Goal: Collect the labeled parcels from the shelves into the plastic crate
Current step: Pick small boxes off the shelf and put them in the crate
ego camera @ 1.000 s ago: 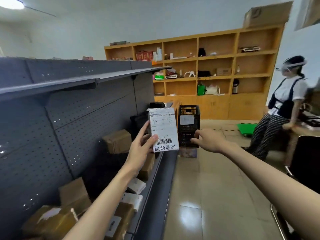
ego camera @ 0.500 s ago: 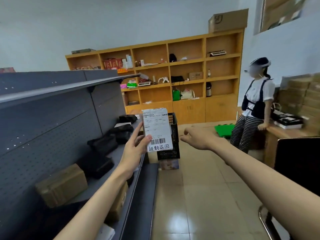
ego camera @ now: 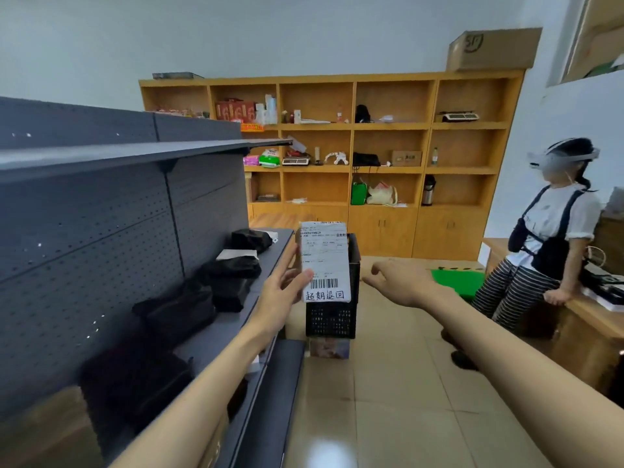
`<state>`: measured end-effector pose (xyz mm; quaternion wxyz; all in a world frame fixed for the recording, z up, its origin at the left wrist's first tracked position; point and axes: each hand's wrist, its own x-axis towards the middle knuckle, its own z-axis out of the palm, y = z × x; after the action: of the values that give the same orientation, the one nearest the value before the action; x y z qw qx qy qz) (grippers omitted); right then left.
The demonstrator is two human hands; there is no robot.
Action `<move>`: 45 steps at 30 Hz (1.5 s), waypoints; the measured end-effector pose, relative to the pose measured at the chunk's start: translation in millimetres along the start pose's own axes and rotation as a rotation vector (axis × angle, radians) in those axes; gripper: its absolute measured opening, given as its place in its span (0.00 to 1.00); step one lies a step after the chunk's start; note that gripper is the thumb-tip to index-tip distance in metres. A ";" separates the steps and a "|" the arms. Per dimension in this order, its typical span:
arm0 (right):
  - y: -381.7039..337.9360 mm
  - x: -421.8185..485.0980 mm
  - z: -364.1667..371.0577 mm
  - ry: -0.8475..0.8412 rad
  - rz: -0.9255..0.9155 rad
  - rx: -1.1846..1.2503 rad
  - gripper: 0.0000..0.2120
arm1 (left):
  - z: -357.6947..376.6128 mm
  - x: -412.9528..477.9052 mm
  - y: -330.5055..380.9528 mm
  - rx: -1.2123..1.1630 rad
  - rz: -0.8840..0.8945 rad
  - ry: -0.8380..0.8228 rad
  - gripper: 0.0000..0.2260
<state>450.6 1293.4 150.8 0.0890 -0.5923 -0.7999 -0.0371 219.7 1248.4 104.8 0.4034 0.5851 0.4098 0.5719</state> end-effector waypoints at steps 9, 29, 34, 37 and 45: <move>33.6 208.2 13.0 -0.068 0.100 -0.001 0.19 | -21.8 206.4 -50.6 -0.069 0.008 -0.032 0.27; 226.5 584.2 130.3 -0.060 0.130 0.057 0.18 | 17.8 608.5 -245.4 0.021 -0.074 -0.076 0.28; 262.3 682.5 171.9 -0.117 0.092 0.098 0.19 | 18.6 685.1 -296.5 0.047 -0.133 -0.040 0.27; 277.0 726.9 202.2 -0.165 0.077 0.146 0.16 | 14.3 723.3 -330.7 0.070 -0.168 -0.048 0.27; 311.8 834.6 272.5 -0.211 0.086 0.132 0.17 | 10.9 825.5 -422.4 0.036 -0.281 -0.056 0.27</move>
<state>485.5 2215.8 24.6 0.0445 -0.6196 -0.7794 0.0819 231.1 2168.1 -13.4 0.4801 0.5449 0.4866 0.4857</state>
